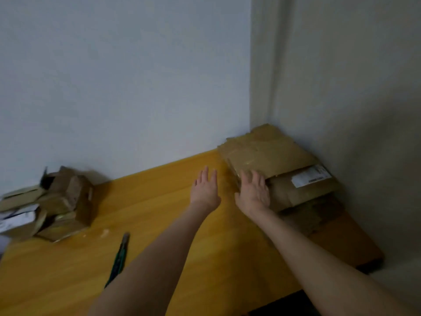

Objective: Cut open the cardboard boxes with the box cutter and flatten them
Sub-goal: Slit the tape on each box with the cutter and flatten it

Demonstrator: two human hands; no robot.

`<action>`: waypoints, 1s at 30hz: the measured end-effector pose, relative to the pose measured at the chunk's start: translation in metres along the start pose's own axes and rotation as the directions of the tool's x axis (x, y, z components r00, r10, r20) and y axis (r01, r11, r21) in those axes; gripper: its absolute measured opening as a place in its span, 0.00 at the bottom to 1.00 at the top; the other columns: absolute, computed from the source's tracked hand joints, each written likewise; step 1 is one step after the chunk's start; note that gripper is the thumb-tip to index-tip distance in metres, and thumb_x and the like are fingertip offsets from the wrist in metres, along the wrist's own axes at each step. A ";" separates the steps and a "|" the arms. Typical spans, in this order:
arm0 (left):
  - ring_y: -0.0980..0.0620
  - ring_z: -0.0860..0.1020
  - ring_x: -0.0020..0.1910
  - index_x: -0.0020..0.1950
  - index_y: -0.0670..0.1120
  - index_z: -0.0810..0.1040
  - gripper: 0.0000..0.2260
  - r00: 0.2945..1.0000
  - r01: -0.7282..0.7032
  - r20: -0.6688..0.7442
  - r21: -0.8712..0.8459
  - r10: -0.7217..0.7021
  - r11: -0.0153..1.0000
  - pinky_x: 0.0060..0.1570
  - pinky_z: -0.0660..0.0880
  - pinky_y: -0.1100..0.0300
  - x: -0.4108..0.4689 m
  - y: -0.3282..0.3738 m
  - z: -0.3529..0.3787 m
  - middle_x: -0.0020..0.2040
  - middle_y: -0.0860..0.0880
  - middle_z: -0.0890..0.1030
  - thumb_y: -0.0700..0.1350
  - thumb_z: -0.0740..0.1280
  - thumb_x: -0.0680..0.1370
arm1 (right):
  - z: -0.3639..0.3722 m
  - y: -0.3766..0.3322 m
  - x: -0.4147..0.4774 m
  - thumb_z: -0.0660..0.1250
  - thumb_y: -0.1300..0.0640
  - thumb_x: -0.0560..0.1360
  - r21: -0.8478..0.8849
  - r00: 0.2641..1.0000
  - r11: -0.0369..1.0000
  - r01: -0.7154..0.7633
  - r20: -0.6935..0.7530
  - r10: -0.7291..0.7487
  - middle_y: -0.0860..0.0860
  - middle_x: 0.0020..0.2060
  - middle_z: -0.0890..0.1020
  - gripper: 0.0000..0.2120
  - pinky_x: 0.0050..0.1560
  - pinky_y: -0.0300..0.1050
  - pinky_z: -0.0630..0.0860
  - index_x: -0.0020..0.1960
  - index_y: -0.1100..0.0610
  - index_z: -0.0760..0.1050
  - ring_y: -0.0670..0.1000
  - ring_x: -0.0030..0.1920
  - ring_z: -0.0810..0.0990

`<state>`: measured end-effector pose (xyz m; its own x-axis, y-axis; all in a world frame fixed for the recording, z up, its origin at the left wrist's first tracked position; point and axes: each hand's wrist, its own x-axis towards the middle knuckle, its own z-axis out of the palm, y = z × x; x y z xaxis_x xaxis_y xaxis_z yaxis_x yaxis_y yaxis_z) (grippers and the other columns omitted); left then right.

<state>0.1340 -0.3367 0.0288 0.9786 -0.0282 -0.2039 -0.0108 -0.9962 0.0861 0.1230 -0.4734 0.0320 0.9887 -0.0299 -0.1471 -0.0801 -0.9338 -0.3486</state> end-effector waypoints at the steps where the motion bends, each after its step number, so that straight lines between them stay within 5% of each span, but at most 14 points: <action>1: 0.43 0.45 0.79 0.80 0.45 0.43 0.38 1.000 0.021 0.008 0.043 -0.021 0.999 0.76 0.53 0.49 -0.015 -0.011 0.001 0.80 0.43 0.41 0.47 0.65 0.79 | 0.008 -0.011 -0.010 0.63 0.50 0.78 0.001 0.999 0.999 0.034 0.012 -0.034 0.55 0.77 0.51 0.34 0.74 0.53 0.58 0.78 0.50 0.49 0.58 0.76 0.52; 12: 0.44 0.43 0.79 0.80 0.45 0.44 0.34 0.976 0.218 -0.029 0.173 -0.216 0.960 0.76 0.50 0.48 -0.157 -0.148 0.009 0.80 0.43 0.41 0.45 0.62 0.81 | 0.064 -0.132 -0.101 0.59 0.55 0.80 -0.009 0.955 0.960 0.281 0.099 -0.279 0.55 0.77 0.49 0.30 0.74 0.51 0.53 0.78 0.51 0.49 0.57 0.77 0.47; 30: 0.44 0.47 0.79 0.78 0.46 0.53 0.31 0.969 0.247 0.006 0.007 -0.247 0.969 0.75 0.54 0.50 -0.292 -0.434 0.016 0.79 0.42 0.46 0.45 0.65 0.79 | 0.199 -0.390 -0.246 0.61 0.54 0.79 -0.015 0.933 0.948 0.318 0.183 -0.310 0.55 0.76 0.50 0.33 0.74 0.51 0.54 0.78 0.51 0.48 0.58 0.76 0.49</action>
<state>-0.1501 0.1026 0.0350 0.9496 0.2186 -0.2245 0.2302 -0.9728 0.0264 -0.1145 -0.0304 0.0196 0.9242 0.3265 -0.1982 0.2401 -0.9002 -0.3633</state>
